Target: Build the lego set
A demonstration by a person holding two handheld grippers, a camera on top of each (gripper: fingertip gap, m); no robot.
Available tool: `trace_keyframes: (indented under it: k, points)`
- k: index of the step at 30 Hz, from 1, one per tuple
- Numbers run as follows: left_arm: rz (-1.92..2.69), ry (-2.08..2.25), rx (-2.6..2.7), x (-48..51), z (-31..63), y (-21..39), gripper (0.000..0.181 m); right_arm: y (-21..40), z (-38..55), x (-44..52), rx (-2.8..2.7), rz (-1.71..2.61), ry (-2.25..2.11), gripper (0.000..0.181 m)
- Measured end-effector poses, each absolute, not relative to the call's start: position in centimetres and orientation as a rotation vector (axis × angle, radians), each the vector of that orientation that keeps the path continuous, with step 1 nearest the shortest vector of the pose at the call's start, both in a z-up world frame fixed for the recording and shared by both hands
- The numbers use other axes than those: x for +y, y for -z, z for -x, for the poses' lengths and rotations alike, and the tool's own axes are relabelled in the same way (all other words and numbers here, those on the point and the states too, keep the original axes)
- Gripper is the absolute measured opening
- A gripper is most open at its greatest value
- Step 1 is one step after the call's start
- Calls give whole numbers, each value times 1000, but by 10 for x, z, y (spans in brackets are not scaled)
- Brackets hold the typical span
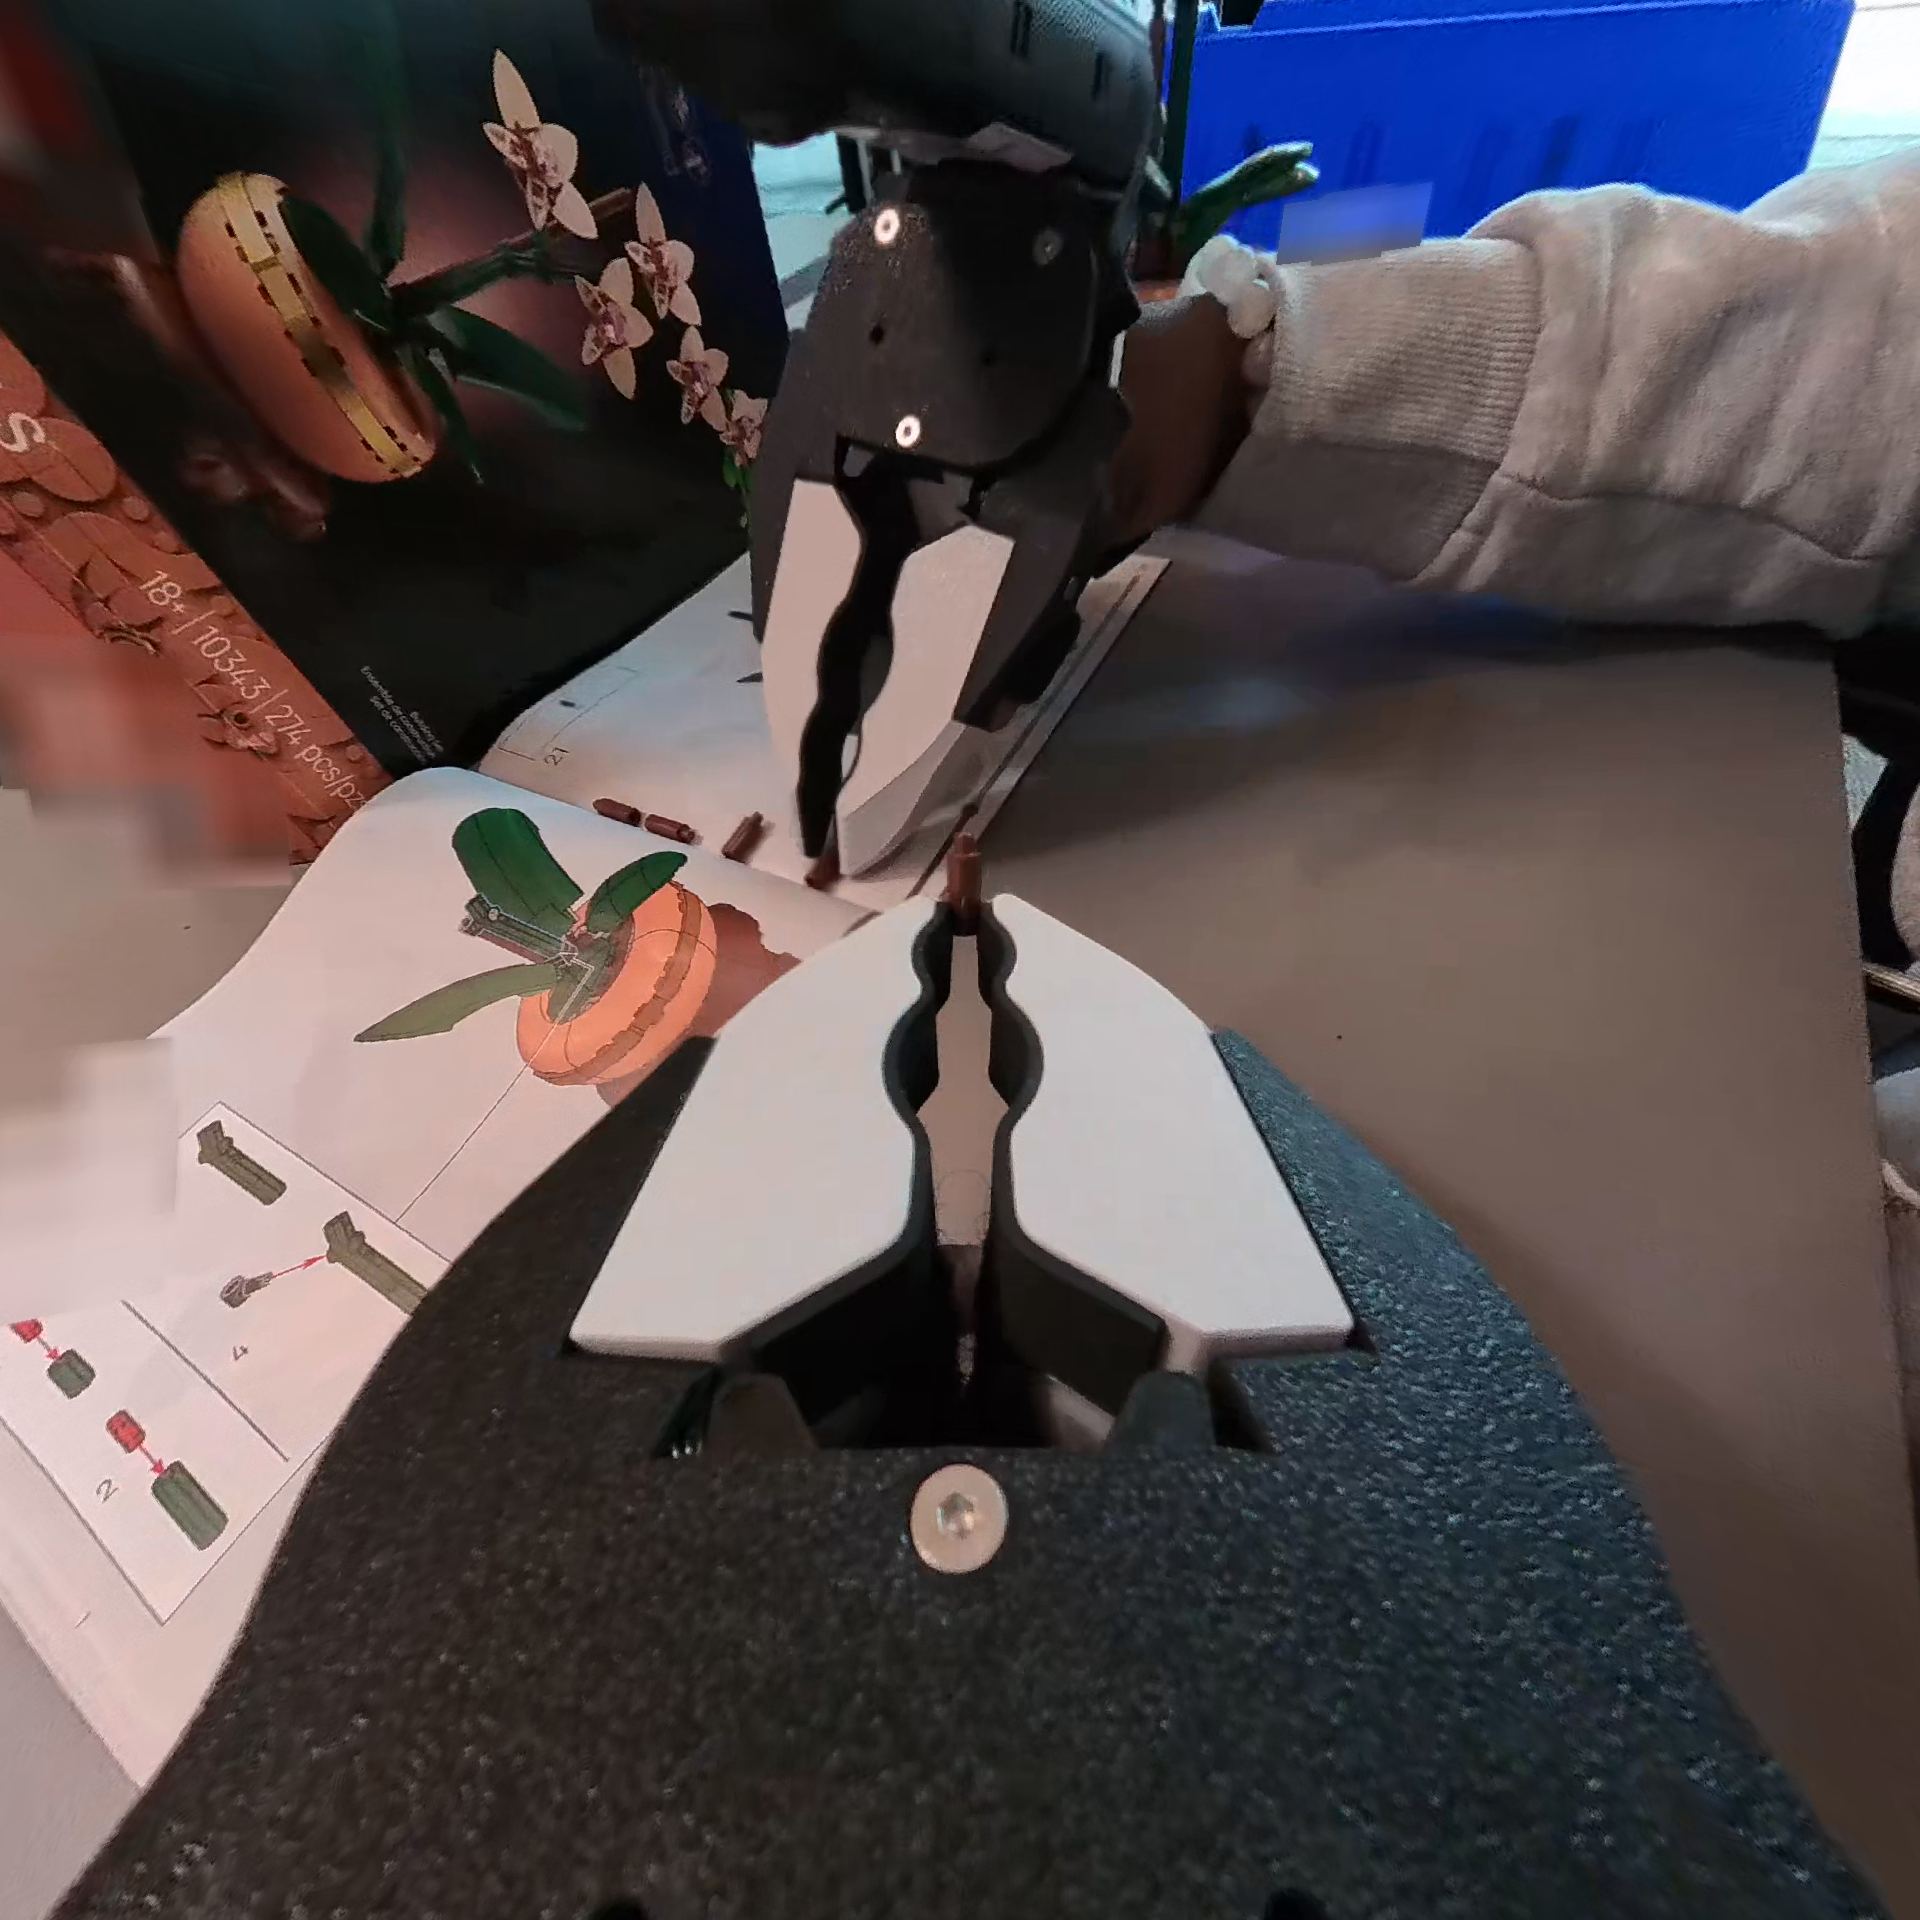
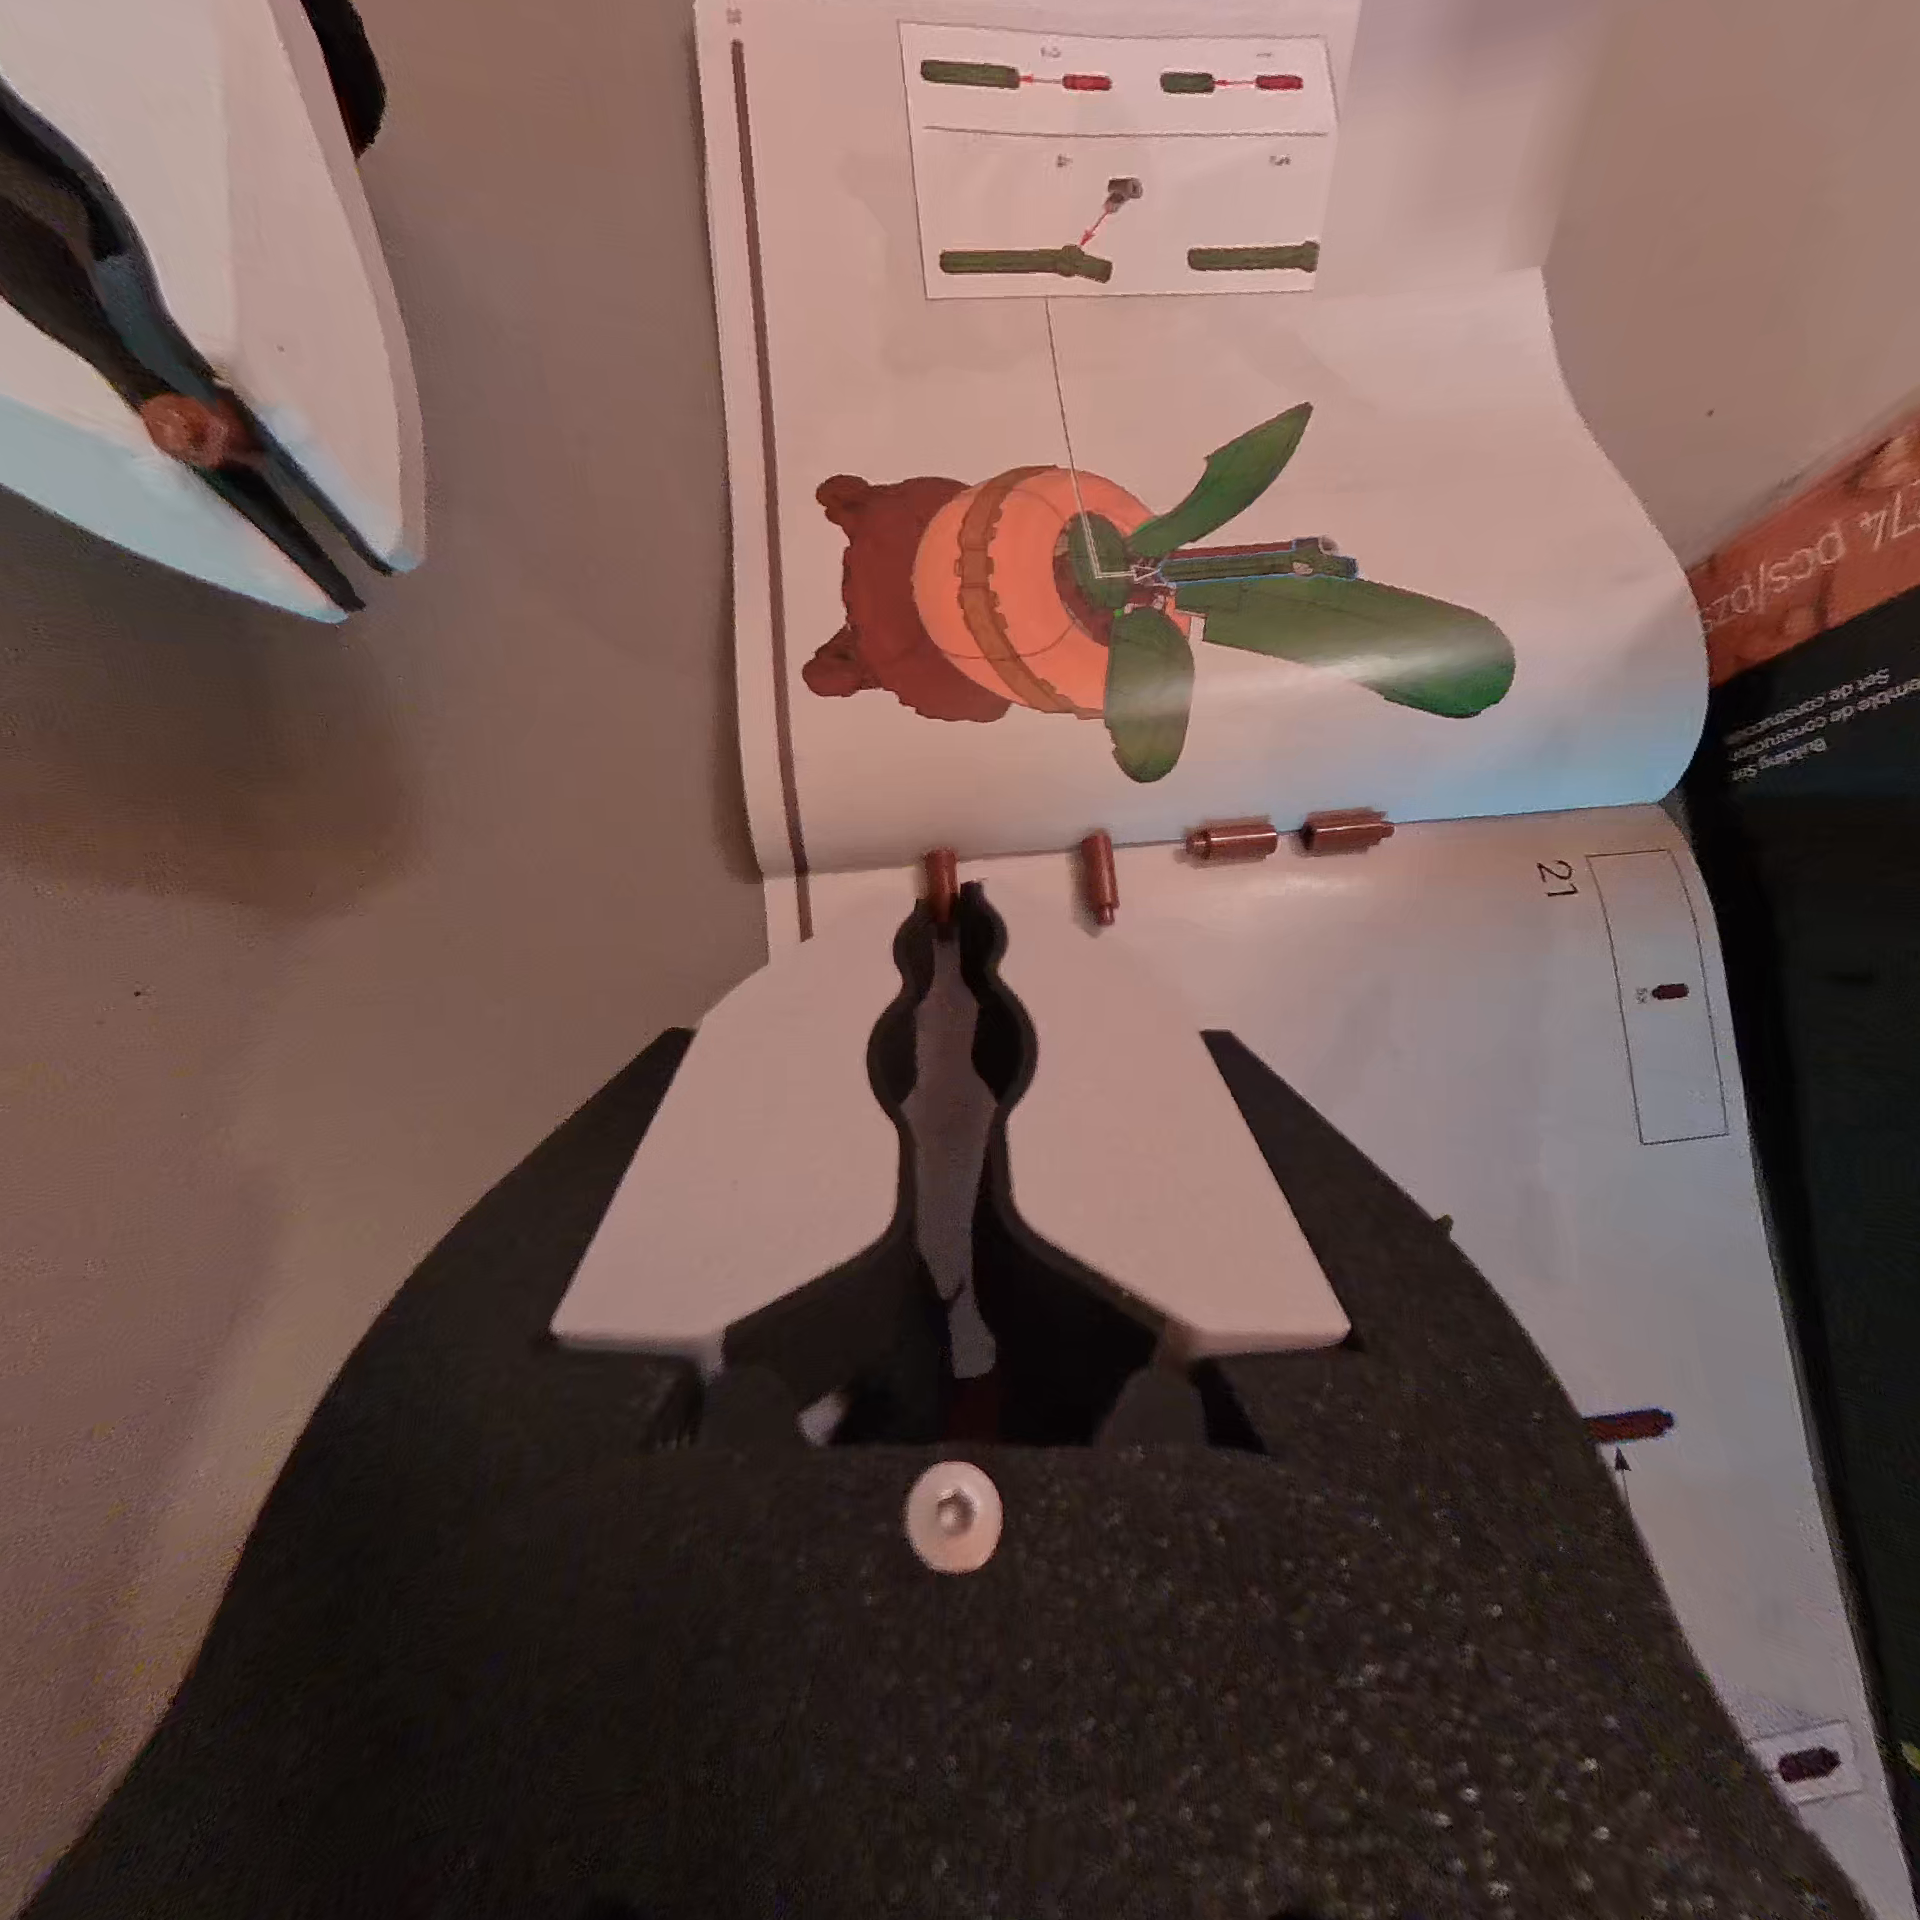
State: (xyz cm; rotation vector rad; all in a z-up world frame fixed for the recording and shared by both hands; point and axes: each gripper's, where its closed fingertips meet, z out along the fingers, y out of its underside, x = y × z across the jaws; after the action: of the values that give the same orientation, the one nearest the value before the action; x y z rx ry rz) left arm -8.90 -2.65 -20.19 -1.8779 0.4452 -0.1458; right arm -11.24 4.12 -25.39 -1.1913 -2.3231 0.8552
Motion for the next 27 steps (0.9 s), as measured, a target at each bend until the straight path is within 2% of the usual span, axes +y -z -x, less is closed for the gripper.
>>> trace_keyframes:
  k: [8, 11, 14, 27]
  points:
    - [2099, 98, 579, -31, 85, 237, 3, 215, 74, -1, -2339, 1032, -1066, 4]
    - [2178, 63, 673, -33, 81, 253, 4, 224, 63, -18, -2422, 982, -1007, 4]
    - [2204, 205, 680, -36, 75, 254, 4, 235, 63, -21, -2474, 995, -953, 4]
    - [2214, 277, 708, -39, 71, 254, 4, 231, 71, -31, -2629, 878, -777, 4]
